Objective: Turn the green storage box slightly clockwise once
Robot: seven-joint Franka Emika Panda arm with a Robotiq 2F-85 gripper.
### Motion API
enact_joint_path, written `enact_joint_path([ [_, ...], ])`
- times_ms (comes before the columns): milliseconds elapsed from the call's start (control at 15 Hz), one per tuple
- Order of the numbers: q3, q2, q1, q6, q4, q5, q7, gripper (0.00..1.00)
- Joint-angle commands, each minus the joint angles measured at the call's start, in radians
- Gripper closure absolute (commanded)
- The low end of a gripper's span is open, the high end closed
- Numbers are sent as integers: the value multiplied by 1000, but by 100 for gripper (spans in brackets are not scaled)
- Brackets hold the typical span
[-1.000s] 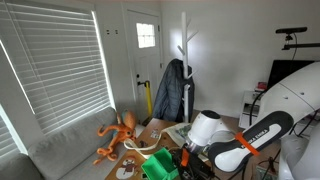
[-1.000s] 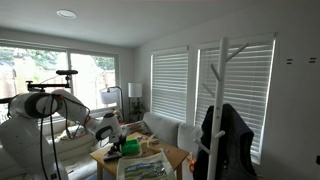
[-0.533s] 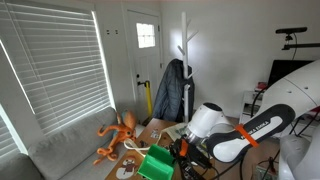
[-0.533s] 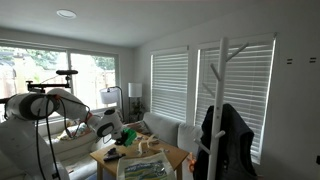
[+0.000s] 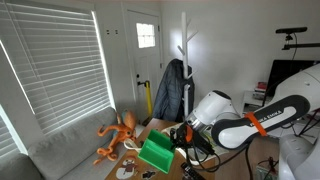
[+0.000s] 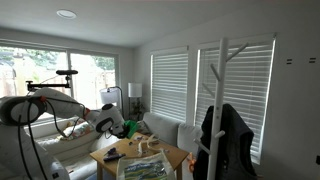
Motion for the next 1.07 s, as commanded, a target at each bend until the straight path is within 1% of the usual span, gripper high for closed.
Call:
enact_joint_path([
  [0,-2,33,-113,-247,104,-125,-49,99],
  [67,-3,62,-148,-321,147,-171,-53,99],
  [200,3,115,-191,-456,232,-252,-63,99],
  [267,-1,142,-188,-514,274,-275,-92,99],
  [400,-22,204,-148,-580,345,-248,-193,99],
  [467,-23,235,-134,-591,370,-230,-238,99],
  [600,-34,294,-98,-554,393,-171,-348,99],
  [667,-33,324,-90,-550,412,-157,-377,99],
  [733,-35,338,-83,-554,429,-130,-390,99],
  [800,-23,283,-98,-546,369,-182,-327,94],
  [1000,-29,335,-84,-546,409,-160,-358,94],
])
